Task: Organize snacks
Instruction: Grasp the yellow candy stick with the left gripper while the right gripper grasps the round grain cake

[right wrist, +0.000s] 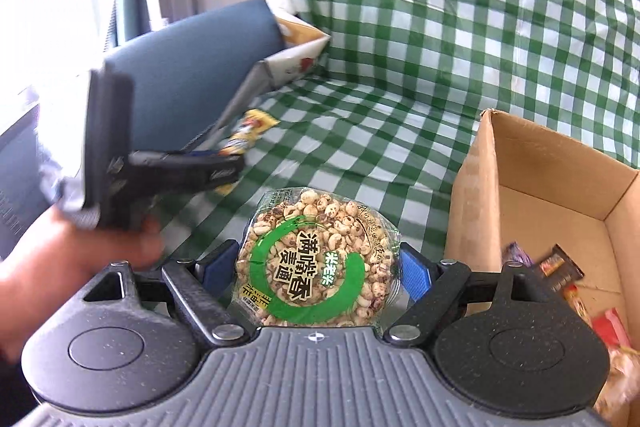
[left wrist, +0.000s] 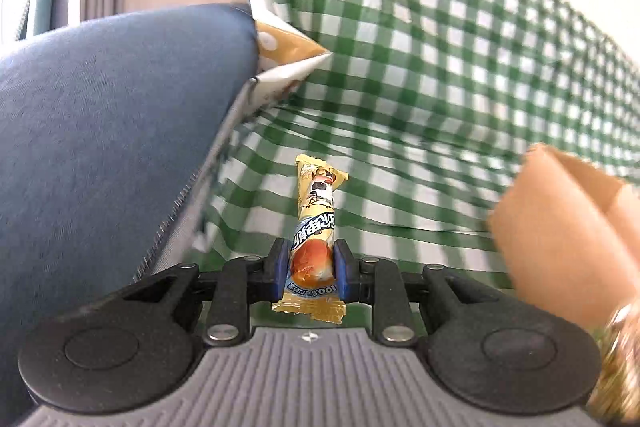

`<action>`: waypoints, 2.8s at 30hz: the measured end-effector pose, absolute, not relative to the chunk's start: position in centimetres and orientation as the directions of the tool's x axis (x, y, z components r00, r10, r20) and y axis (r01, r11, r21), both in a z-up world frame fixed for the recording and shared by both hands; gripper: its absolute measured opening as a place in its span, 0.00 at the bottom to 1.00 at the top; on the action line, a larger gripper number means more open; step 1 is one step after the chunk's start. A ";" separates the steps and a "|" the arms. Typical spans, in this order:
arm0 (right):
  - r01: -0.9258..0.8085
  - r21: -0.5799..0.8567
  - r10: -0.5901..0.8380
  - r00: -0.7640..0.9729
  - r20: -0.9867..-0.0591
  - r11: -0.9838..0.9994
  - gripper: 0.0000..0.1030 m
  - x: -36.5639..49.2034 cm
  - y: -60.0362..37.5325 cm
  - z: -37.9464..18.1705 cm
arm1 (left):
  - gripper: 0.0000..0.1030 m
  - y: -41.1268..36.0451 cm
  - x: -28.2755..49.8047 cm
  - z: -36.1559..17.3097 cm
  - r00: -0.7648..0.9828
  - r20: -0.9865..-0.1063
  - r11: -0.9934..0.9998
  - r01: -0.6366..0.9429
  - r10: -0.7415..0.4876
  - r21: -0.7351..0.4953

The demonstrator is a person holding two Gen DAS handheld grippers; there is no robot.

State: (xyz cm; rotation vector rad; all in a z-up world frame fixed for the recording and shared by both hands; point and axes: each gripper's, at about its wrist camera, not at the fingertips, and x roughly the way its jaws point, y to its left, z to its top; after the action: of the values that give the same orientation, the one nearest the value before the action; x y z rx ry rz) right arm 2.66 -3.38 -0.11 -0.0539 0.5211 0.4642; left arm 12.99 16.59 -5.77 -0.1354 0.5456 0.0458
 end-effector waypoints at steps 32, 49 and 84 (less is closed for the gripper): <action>-0.432 0.125 0.416 0.686 -0.598 0.893 0.82 -1.1 -3.7 -10.4 | 0.26 13.9 4.6 -10.1 0.616 -0.766 0.902 -0.206 -0.182 -0.380; -0.397 0.157 0.401 0.666 -0.629 0.905 0.83 -0.3 -4.2 -10.7 | 0.38 10.8 4.9 -10.2 0.650 -0.754 0.963 -0.128 -0.099 -0.237; -0.399 0.141 0.393 0.672 -0.628 0.906 0.83 -0.4 -4.0 -10.8 | 0.24 10.7 5.1 -10.3 0.649 -0.757 0.966 -0.138 -0.078 -0.218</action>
State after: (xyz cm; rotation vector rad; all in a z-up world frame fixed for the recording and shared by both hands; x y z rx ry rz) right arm -0.45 -4.05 -10.78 -0.0084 0.7054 0.4458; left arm 5.15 10.69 -10.35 -0.2671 0.8662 0.0349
